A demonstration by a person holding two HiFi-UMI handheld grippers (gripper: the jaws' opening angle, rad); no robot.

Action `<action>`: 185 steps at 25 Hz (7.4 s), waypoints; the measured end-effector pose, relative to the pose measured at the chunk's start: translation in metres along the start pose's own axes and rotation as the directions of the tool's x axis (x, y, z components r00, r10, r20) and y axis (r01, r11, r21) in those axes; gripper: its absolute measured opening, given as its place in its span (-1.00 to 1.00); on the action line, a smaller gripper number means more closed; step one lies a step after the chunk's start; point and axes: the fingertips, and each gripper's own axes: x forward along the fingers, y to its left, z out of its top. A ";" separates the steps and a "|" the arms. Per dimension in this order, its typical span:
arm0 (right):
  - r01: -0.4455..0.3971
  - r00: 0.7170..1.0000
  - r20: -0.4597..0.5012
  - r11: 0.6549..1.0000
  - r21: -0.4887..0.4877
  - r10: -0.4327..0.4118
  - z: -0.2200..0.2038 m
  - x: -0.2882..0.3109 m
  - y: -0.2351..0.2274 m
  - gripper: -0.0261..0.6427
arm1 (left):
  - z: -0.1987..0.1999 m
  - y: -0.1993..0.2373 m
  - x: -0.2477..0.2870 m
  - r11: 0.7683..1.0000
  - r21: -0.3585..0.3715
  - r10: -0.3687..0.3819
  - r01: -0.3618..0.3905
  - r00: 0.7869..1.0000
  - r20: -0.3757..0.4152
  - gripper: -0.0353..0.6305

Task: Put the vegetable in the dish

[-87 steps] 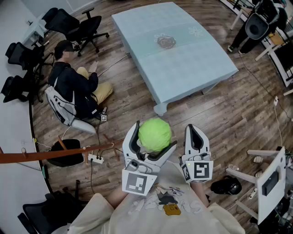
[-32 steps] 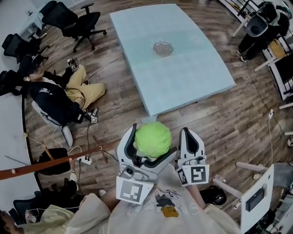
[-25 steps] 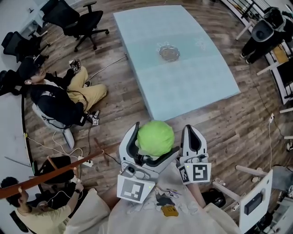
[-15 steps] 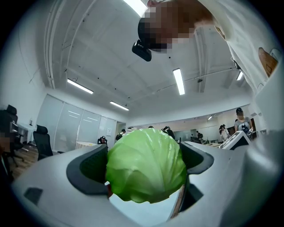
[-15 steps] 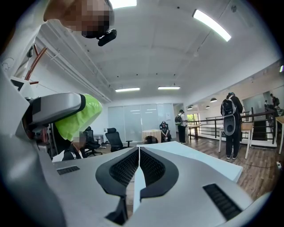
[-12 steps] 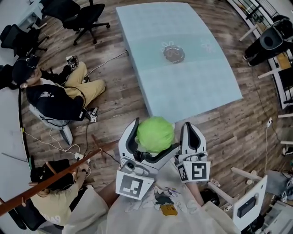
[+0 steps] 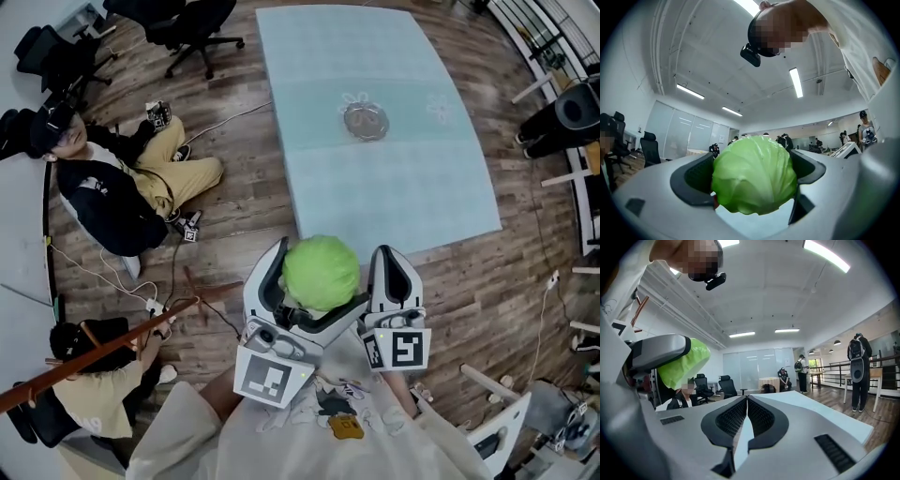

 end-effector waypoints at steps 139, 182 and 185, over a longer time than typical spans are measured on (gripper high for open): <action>-0.093 0.963 -0.235 0.983 0.155 0.128 -0.138 0.207 -0.284 -0.85 | -0.415 0.102 0.383 0.963 0.179 0.268 -0.199 0.750 -0.605 -0.61; -0.017 0.988 -0.157 0.999 -0.030 0.013 -0.020 0.099 -0.132 -0.85 | -0.175 0.057 0.151 0.979 0.072 0.202 -0.192 0.851 -0.485 -0.88; -0.006 0.989 -0.146 0.999 -0.034 0.001 -0.013 0.084 -0.124 -0.85 | -0.160 0.049 0.136 0.981 0.067 0.192 -0.182 0.862 -0.469 -0.88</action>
